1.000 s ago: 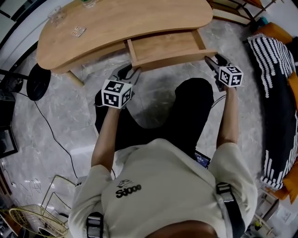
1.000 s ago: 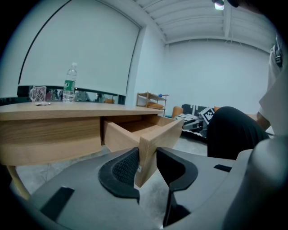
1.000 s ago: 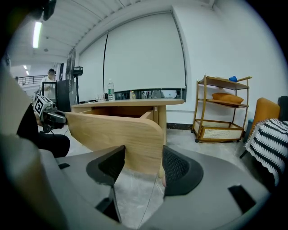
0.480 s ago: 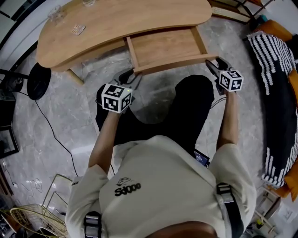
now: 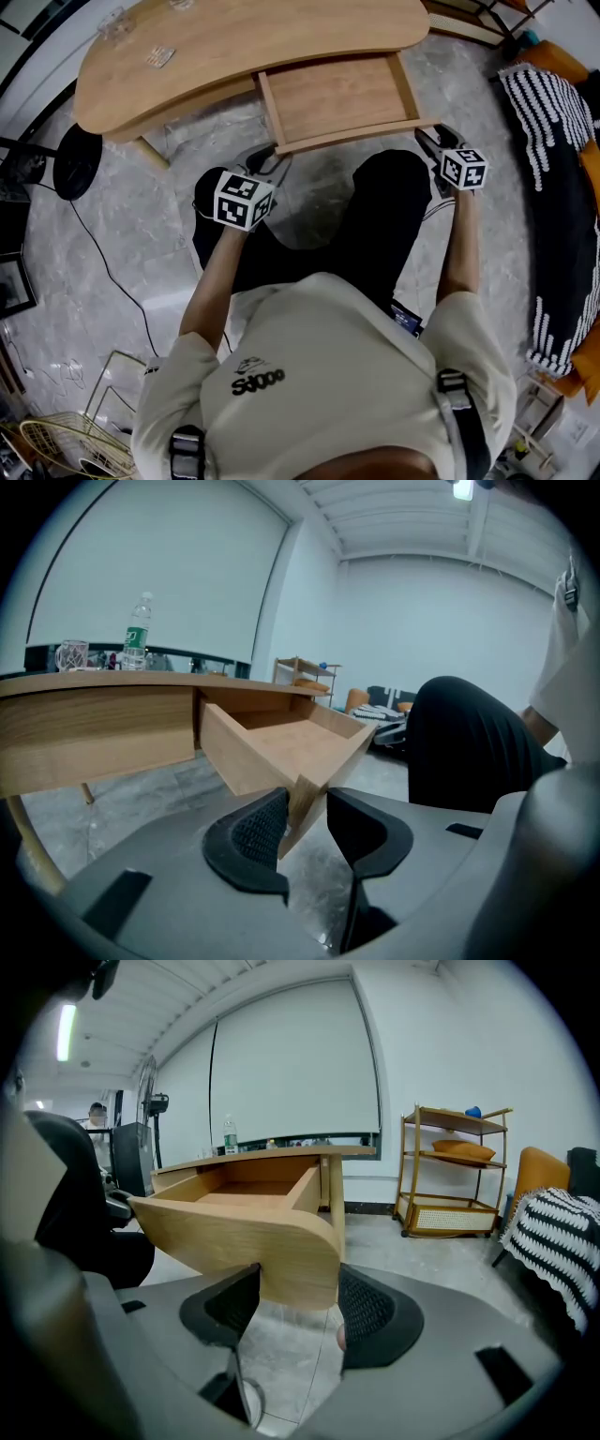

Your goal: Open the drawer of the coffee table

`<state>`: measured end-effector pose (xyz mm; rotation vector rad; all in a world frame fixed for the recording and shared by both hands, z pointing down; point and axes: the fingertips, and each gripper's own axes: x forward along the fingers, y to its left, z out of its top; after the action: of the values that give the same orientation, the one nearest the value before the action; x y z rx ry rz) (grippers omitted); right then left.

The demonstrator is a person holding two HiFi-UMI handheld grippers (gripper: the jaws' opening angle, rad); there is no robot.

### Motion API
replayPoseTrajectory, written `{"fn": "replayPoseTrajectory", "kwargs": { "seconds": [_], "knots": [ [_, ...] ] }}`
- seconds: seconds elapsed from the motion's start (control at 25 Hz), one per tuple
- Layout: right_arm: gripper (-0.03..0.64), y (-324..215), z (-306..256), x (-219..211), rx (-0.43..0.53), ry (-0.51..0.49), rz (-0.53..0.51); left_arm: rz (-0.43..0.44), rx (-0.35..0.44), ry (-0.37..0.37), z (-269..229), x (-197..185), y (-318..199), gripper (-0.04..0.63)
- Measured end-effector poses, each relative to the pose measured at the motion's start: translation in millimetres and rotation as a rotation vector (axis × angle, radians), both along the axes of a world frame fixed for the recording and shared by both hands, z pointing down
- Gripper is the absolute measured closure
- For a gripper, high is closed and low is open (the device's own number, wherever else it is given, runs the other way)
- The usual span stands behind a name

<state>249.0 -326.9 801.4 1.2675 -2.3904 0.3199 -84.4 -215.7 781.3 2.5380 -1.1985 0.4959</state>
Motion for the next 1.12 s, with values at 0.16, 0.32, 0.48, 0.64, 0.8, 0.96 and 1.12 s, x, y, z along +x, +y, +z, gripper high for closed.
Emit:
{"fn": "replayPoseTrajectory", "kwargs": {
  "seconds": [0.16, 0.32, 0.48, 0.64, 0.8, 0.96, 1.12],
  "knots": [
    [0.359, 0.4, 2.4, 0.0, 0.004, -0.01, 0.01, 0.0, 0.015, 0.005, 1.9, -0.3, 0.3, 0.452],
    [0.359, 0.7, 0.9, 1.0, -0.012, 0.019, -0.006, 0.047, 0.034, 0.003, -0.7, -1.6, 1.9, 0.448],
    [0.369, 5.7, -13.6, 5.4, 0.031, 0.05, -0.021, 0.13, 0.082, -0.017, -14.0, -10.3, 4.8, 0.43],
    [0.385, 7.2, -43.8, 14.3, 0.103, 0.09, -0.037, 0.188, 0.18, -0.023, -42.5, -25.8, 8.0, 0.423],
    [0.394, 1.3, -76.5, 10.5, 0.167, 0.121, -0.077, 0.11, 0.287, -0.052, -81.9, -62.6, -11.7, 0.452],
    [0.414, -13.2, -126.3, -8.6, 0.28, 0.083, -0.079, -0.031, 0.363, -0.072, -113.1, -102.7, -40.3, 0.504],
    [0.501, -31.7, -177.5, -38.3, 0.402, 0.035, -0.038, -0.155, 0.444, -0.111, -150.8, -120.5, -62.7, 0.546]
  ]
}}
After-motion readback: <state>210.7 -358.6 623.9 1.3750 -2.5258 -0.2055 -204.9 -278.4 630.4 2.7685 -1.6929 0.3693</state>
